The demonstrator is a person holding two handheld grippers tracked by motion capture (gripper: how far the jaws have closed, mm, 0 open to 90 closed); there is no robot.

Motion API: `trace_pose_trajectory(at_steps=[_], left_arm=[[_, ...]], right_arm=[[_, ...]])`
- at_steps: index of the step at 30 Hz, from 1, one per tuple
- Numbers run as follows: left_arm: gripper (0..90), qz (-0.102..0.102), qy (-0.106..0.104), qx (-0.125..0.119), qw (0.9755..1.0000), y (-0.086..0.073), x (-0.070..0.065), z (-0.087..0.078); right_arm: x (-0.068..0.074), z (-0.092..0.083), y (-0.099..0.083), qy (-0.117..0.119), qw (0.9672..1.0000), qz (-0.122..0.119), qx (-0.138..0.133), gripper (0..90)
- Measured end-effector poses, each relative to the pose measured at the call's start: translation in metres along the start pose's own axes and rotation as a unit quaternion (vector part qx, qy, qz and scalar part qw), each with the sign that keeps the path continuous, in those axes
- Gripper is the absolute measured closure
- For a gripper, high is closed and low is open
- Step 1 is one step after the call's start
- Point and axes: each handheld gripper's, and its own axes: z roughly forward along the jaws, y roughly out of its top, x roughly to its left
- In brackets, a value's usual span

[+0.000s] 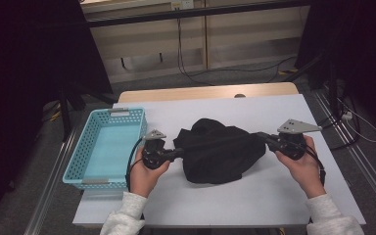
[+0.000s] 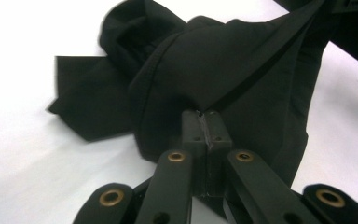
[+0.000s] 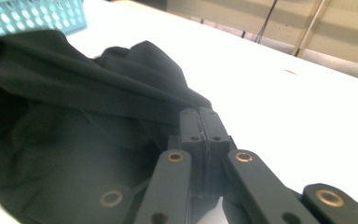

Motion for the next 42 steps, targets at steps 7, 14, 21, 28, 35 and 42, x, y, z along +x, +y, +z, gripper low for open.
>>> trace_pose_trajectory(at_steps=[7,14,21,28,35,42], left_arm=[[89.2,0.009,-0.009,0.007,0.9999,-0.005,-0.004,0.01],[66.0,0.024,-0.007,0.009,0.9996,-0.014,-0.009,0.009],[54.2,0.04,-0.017,0.031,0.9986,-0.026,-0.02,0.008],[34.7,0.072,-0.002,0.063,0.9954,-0.039,-0.024,0.027],[36.6,0.087,0.009,0.077,0.9932,-0.044,-0.021,0.031],[59.6,0.097,0.021,0.09,0.9909,-0.042,-0.024,0.03]], right_arm=[[0.0,0.01,-0.016,-0.007,0.9991,-0.005,0.041,89.3],[-0.002,0.014,-0.025,-0.002,0.9983,-0.001,0.059,89.3],[0.009,0.019,-0.026,0.01,0.9975,-0.018,0.068,89.2],[0.015,0.023,-0.026,0.019,0.9973,-0.024,0.067,88.7],[0.017,0.024,-0.027,0.025,0.997,-0.023,0.07,88.4],[0.02,0.026,-0.028,0.03,0.9964,-0.026,0.075,87.9]])
